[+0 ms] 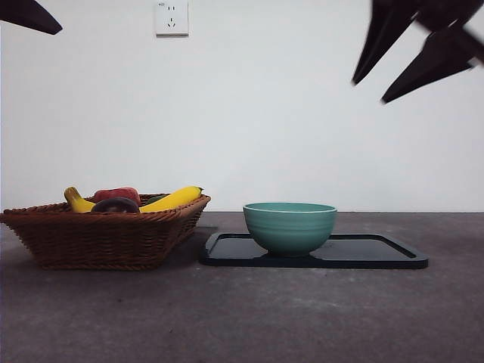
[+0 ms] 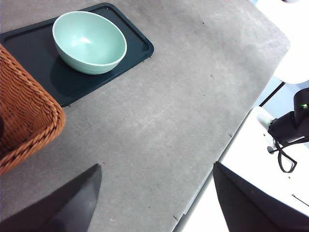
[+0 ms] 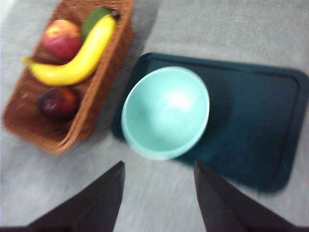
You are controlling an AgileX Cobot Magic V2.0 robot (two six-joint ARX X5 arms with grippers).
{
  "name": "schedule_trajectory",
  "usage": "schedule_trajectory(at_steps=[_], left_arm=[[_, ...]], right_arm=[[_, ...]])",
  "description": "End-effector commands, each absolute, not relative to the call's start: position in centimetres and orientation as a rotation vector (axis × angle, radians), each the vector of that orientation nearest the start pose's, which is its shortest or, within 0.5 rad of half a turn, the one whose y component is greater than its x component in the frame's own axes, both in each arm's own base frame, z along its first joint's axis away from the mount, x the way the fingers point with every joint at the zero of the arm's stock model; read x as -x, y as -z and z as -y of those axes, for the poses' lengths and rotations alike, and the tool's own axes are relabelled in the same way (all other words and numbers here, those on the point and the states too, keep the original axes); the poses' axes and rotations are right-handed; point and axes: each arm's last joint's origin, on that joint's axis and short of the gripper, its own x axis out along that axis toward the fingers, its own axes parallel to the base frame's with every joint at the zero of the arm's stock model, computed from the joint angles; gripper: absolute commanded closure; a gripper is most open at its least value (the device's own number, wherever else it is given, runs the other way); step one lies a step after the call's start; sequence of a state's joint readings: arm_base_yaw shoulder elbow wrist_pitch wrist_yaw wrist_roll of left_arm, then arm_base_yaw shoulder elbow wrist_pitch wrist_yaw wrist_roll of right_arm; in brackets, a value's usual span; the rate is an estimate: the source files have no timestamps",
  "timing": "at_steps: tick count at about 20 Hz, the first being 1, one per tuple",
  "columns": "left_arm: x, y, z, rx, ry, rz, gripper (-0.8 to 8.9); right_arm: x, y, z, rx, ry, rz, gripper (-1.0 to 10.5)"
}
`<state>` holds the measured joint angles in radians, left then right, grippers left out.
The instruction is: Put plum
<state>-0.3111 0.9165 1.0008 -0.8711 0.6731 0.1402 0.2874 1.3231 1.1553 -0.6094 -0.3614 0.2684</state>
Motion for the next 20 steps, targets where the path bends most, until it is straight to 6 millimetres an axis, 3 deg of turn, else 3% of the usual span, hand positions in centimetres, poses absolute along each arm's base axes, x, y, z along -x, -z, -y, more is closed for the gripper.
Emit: schedule_trajectory(at_steps=[1, 4, 8, 11, 17, 20], left_arm=[[-15.0, -33.6, 6.8, 0.014, 0.999, -0.706, 4.43], [-15.0, -33.6, 6.8, 0.014, 0.999, -0.707, 4.43], [-15.0, -33.6, 6.8, 0.014, 0.999, -0.706, 4.43], [-15.0, -33.6, 6.8, 0.014, 0.999, -0.706, 4.43], [-15.0, -33.6, 6.8, 0.014, 0.999, -0.707, 4.43], [-15.0, -33.5, 6.8, 0.016, 0.998, -0.714, 4.43]], right_arm=[[-29.4, -30.3, -9.8, -0.25, -0.504, -0.907, 7.2], [-32.6, -28.4, -10.7, -0.208, -0.46, -0.954, 7.2], [-34.9, -25.4, -11.4, -0.184, -0.437, -1.017, 7.2], [-35.7, -23.3, -11.9, -0.167, -0.434, -1.068, 7.2], [-36.3, -21.0, -13.2, -0.138, -0.434, -1.106, 7.2], [-36.5, -20.4, -13.3, -0.105, -0.386, -1.113, 8.1]])
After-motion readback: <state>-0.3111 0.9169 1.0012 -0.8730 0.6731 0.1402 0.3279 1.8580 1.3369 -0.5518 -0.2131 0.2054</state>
